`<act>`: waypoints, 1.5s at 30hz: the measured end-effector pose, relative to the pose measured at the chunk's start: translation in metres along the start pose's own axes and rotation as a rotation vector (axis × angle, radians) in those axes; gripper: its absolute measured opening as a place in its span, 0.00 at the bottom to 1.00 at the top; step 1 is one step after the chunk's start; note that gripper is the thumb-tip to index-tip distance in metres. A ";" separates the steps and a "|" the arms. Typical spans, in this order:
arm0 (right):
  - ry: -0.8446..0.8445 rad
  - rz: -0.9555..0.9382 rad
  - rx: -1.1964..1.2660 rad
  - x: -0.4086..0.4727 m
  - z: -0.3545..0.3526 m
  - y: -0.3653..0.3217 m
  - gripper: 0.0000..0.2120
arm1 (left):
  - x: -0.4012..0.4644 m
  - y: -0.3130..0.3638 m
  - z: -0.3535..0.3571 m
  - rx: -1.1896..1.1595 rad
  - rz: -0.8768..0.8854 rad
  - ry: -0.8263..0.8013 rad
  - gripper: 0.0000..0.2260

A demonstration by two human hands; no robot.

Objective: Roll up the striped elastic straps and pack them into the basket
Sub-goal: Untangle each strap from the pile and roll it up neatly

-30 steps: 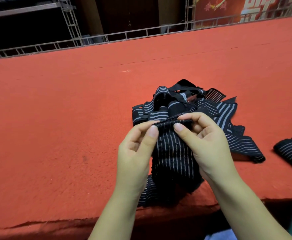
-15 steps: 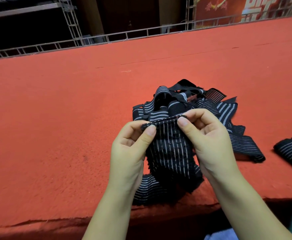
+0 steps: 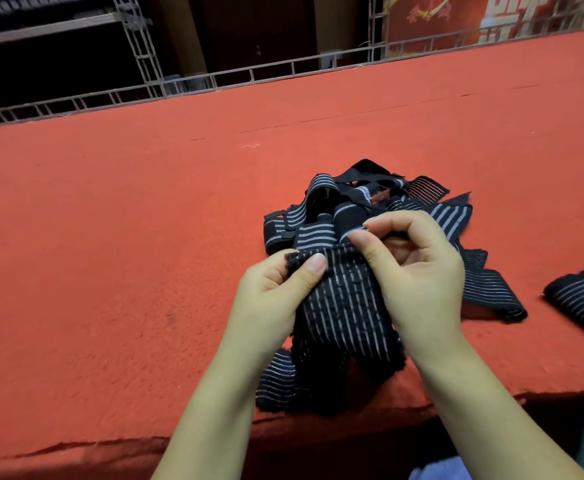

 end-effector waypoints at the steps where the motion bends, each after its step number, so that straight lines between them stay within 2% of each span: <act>1: 0.011 0.011 0.012 0.000 0.000 0.003 0.06 | 0.003 0.000 -0.003 -0.022 0.007 0.030 0.07; 5: -0.041 0.118 0.086 -0.008 0.009 0.012 0.08 | 0.019 0.012 -0.021 -0.128 0.071 0.189 0.06; 8: -0.296 0.156 0.058 -0.016 0.022 0.016 0.18 | 0.037 0.026 -0.032 -0.199 0.102 0.259 0.04; 10: -0.459 0.190 -0.089 -0.020 0.030 0.025 0.16 | 0.051 0.039 -0.039 -0.242 0.121 0.286 0.04; 12: -0.518 0.177 -0.201 -0.018 0.035 0.033 0.10 | 0.064 0.053 -0.044 -0.244 0.147 0.283 0.04; 14: -0.530 0.234 -0.095 -0.015 0.036 0.037 0.04 | 0.074 0.066 -0.046 -0.213 0.173 0.263 0.04; 17: -0.579 0.342 0.235 -0.015 0.042 0.028 0.05 | 0.085 0.080 -0.051 -0.188 0.207 0.264 0.04; 19: -0.593 0.334 0.241 -0.016 0.047 0.024 0.07 | 0.090 0.088 -0.054 -0.207 0.218 0.256 0.04; 23: -0.550 0.342 0.036 -0.019 0.053 0.042 0.07 | 0.091 0.098 -0.051 -0.223 0.228 0.205 0.04; 26: -0.476 0.396 -0.063 -0.019 0.046 0.061 0.13 | 0.085 0.099 -0.048 -0.168 0.256 0.223 0.03; 29: -0.406 0.324 -0.179 -0.017 0.040 0.060 0.08 | 0.076 0.094 -0.045 -0.148 0.259 0.245 0.02; 31: -0.292 0.259 -0.150 -0.012 0.036 0.049 0.06 | 0.069 0.090 -0.042 -0.134 0.253 0.242 0.01; 33: -0.224 0.194 0.000 -0.002 0.032 0.024 0.10 | 0.058 0.084 -0.037 -0.130 0.243 0.218 0.02; 36: -0.269 0.125 0.183 0.020 0.031 -0.013 0.19 | 0.039 0.061 -0.022 -0.155 0.185 0.149 0.06; 41: -0.436 0.179 0.074 0.030 0.035 -0.014 0.03 | 0.014 0.022 -0.012 -0.163 0.070 0.109 0.08; 45: -0.481 0.345 0.269 0.005 0.032 0.003 0.05 | -0.005 0.005 -0.014 -0.031 0.054 0.070 0.08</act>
Point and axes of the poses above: each hand's wrist, its own x-axis towards the middle knuckle, its own z-axis out of the palm, y = z × x, the point moved 5 cm from there along x, towards the middle knuckle, and after that the axes turned 5 degrees about -y, right-handed, at the moved point
